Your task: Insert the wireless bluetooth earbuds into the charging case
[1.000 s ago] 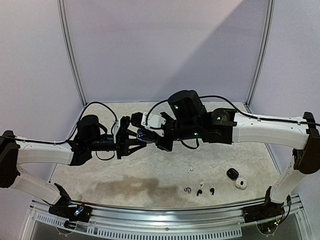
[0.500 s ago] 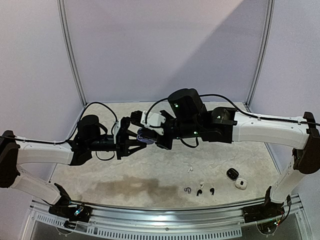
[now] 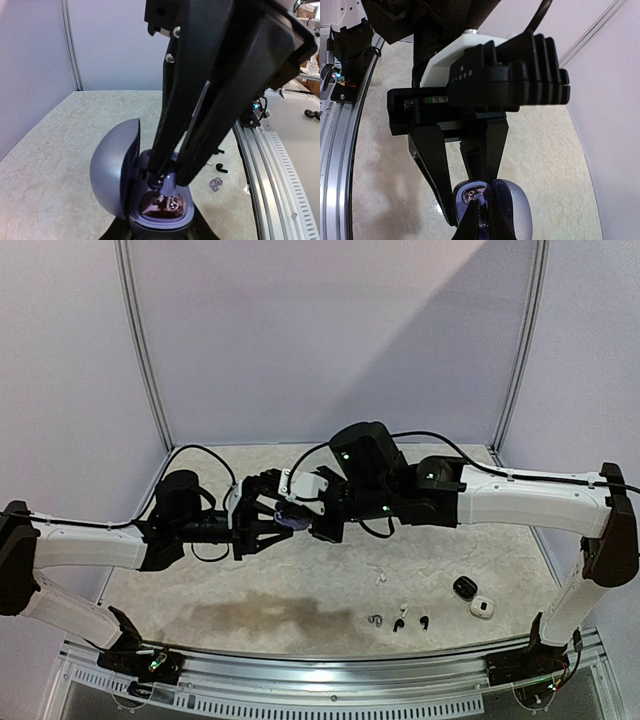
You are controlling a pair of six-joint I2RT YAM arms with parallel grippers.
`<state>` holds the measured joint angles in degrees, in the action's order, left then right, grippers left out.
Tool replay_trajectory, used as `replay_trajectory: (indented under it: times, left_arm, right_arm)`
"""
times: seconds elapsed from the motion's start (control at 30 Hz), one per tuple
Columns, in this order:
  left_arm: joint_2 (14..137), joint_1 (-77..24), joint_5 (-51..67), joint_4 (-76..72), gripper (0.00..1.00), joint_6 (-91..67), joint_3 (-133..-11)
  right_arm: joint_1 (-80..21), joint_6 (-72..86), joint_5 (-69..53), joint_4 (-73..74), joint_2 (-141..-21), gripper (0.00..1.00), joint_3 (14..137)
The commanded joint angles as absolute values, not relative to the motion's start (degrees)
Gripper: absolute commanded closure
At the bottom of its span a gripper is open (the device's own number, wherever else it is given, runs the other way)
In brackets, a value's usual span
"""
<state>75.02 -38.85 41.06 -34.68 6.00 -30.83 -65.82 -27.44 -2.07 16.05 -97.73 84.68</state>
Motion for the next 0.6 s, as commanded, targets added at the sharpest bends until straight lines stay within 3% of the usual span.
replay_trajectory:
  times: [0.0, 0.57]
  left_arm:
    - [75.15, -39.90, 41.22, -34.45, 1.00, 6.89, -32.08]
    - [74.95, -39.99, 40.03, -37.79, 1.00, 7.80, -31.73]
  right_arm:
    - [-65.49, -27.26, -2.63, 17.72, -98.69, 0.93, 85.17]
    - [-65.48, -27.32, -4.46, 15.77, -100.93, 0.97, 83.58]
